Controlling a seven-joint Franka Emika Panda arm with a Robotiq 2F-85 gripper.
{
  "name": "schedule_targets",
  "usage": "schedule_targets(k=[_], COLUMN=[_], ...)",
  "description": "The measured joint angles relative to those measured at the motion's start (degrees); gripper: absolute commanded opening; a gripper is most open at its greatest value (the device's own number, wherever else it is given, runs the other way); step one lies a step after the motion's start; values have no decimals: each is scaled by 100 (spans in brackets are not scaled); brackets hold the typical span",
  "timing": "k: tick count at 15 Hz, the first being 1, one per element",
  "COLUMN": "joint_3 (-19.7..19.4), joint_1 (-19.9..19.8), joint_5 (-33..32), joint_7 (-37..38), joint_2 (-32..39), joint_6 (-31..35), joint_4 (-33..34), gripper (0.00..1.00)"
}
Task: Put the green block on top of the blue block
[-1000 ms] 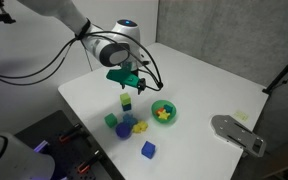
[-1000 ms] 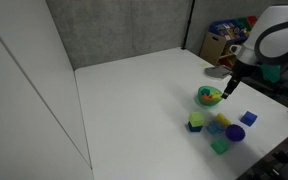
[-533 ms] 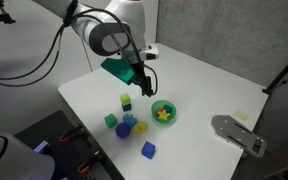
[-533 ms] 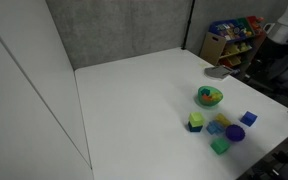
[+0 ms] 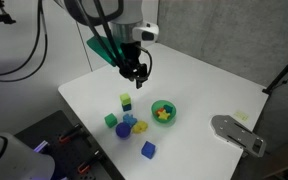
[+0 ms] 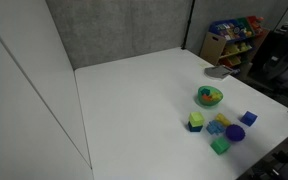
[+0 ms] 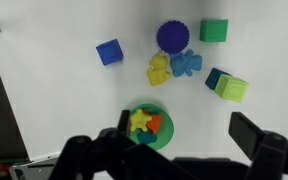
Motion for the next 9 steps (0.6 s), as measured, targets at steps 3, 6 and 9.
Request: schedule_targets(k=[3, 6, 9], joint_3=[-1, -1, -3], joint_1=[6, 23, 44], joint_5=[3, 7, 13], joint_7=[-5, -18, -39], joint_2=[-388, -689, -867], joint_6=[-526, -1029, -1236], joint_4=[154, 316, 378], gripper=[100, 100, 100])
